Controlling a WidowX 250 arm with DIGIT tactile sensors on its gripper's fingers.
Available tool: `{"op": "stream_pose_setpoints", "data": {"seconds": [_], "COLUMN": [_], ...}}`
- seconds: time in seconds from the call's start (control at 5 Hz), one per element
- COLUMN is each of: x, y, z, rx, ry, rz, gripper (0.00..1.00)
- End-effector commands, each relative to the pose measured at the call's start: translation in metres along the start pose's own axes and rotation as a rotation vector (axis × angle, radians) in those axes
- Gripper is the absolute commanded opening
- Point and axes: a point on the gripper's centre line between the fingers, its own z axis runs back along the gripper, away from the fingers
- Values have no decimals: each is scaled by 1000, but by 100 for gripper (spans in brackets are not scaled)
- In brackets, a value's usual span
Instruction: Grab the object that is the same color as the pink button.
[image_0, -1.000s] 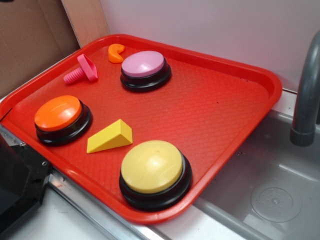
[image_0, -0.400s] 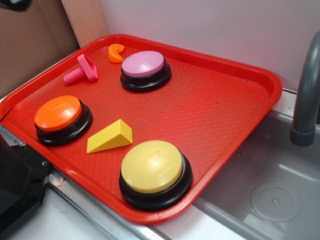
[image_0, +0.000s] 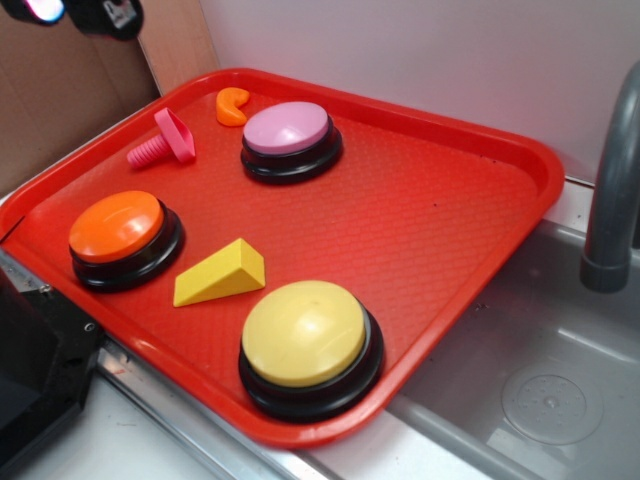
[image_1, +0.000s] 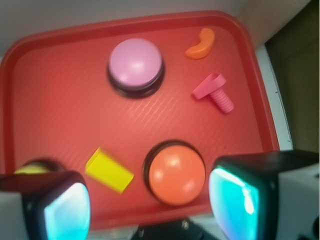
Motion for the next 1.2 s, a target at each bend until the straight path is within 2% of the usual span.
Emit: {"op": "stream_pose_setpoints", "data": {"seconds": [0.0,0.2,0.6,0.8,1.0], "x": [50,63,76,75,69], "y": [48,66,86,99,102], "z": [-48,-68,-119,-132,-146], "rx": [-43,8,73,118,149], "ry": [-148,-180,-158,-152,-115], "rz": [287,379,457,506,522], "gripper": [100,100,100,100,100]}}
